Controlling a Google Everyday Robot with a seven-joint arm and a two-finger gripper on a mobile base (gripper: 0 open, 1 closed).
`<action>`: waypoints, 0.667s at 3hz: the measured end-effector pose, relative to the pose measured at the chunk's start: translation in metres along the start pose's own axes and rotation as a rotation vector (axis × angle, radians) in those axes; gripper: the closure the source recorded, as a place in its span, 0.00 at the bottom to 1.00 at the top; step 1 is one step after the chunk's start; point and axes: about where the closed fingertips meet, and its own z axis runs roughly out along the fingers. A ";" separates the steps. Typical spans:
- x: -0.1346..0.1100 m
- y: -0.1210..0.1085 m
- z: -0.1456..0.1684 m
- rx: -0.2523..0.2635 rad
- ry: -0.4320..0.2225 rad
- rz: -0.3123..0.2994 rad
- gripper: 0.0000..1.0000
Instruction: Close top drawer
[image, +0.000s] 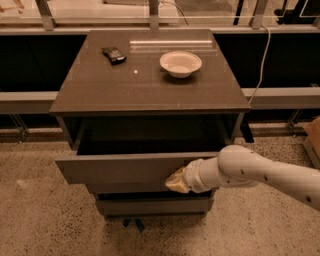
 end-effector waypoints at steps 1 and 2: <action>-0.022 -0.040 0.007 0.046 0.009 -0.022 1.00; -0.027 -0.041 0.011 0.042 0.006 -0.029 1.00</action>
Offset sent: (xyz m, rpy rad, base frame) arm 0.1190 0.0125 0.0344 -0.0639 -0.1100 -0.0553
